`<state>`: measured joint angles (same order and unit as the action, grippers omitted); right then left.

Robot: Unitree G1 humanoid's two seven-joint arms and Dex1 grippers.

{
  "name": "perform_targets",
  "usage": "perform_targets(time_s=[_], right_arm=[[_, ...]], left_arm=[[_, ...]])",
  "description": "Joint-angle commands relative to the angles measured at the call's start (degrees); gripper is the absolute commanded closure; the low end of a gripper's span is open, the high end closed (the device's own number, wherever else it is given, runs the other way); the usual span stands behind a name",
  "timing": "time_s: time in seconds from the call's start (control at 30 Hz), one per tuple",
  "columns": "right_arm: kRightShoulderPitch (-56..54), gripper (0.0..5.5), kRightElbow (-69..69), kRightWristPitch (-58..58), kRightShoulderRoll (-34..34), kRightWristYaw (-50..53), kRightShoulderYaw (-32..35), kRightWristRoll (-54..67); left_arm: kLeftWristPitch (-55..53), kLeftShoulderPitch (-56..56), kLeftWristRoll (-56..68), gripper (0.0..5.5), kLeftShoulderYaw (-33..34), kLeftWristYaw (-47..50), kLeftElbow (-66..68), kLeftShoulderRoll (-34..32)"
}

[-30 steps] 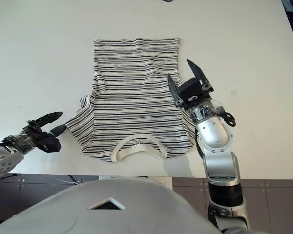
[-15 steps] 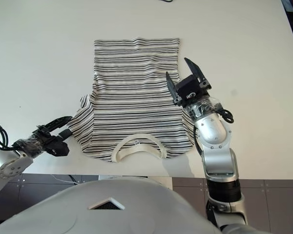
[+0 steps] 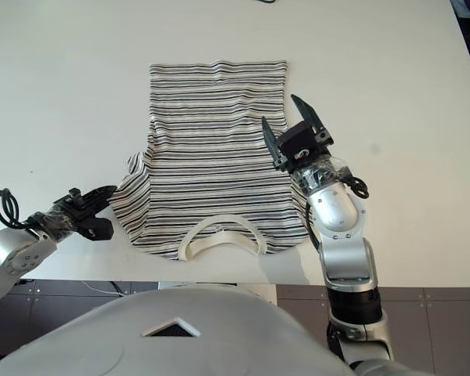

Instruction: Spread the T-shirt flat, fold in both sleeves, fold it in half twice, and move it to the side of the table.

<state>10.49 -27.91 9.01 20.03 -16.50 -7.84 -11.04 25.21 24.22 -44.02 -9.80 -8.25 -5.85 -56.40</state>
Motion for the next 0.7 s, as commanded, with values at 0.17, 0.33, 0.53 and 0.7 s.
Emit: perform_targets(time_s=[0.17,0.33,0.53,0.7], right_arm=[[1.51,2.75,-0.85,0.3,-0.89,0.87,0.04,-0.28],[0.97,2.75,-0.35,0.14,-0.7,0.62,0.44,-0.12],[0.47,2.75,0.23,-0.12,0.38,-0.79,1.24,0.68],[-0.97,2.75,1.58,-0.32,1.75,-2.63,2.32,1.83]], left_arm=[[-3.34,10.04,-1.86,5.38,2.77,4.51,-2.07,3.57],[-2.63,9.7,-3.21,5.38,3.84,10.42,-3.42,6.96],[-1.4,7.67,-4.5,5.38,3.27,15.25,-4.06,11.21],[-0.46,5.43,-4.49,5.38,0.12,14.86,-4.57,14.74]])
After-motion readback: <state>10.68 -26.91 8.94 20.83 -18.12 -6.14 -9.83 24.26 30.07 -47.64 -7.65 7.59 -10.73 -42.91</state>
